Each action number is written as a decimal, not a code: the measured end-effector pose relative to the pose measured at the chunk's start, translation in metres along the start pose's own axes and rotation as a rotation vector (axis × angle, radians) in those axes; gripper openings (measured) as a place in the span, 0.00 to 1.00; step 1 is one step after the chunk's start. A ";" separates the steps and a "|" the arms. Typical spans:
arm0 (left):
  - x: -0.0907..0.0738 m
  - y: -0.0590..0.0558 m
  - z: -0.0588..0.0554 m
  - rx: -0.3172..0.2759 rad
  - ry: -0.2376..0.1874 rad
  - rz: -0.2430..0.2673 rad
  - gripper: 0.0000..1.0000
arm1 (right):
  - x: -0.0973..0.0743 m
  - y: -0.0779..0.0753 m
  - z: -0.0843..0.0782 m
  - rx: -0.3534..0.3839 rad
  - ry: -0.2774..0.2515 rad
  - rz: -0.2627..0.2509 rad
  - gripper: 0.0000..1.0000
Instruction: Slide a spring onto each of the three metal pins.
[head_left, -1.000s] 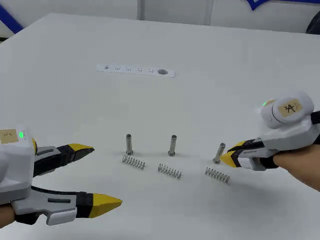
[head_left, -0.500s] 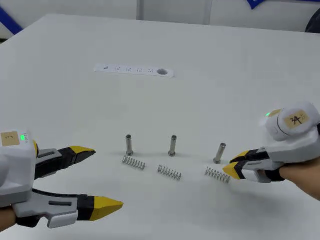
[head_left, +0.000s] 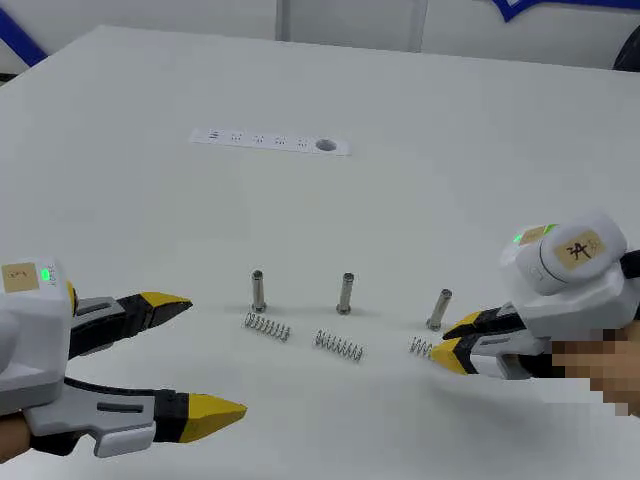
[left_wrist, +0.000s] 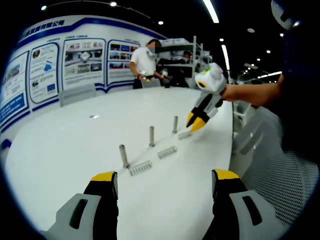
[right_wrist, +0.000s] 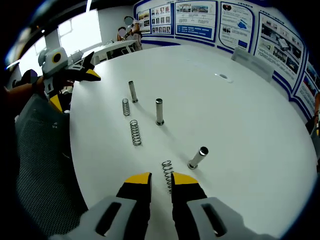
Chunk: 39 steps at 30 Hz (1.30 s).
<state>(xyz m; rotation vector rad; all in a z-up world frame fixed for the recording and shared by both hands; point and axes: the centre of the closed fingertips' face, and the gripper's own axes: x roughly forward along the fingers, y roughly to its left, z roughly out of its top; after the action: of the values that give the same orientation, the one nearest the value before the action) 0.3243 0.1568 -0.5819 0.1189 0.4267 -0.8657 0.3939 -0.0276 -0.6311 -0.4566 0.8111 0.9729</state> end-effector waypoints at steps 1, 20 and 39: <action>0.000 0.000 0.000 0.000 -0.001 -0.001 0.78 | 0.001 0.001 0.000 -0.005 0.002 0.003 0.16; 0.000 -0.002 0.003 0.001 -0.013 -0.007 0.78 | 0.028 -0.005 0.009 -0.132 0.109 0.015 0.17; 0.000 -0.003 0.001 -0.005 -0.004 -0.009 0.76 | 0.043 -0.007 -0.006 -0.237 0.284 0.115 0.16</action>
<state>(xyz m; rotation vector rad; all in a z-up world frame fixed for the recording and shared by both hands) 0.3228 0.1542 -0.5807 0.1105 0.4256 -0.8734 0.4107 -0.0119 -0.6681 -0.7719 0.9898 1.1329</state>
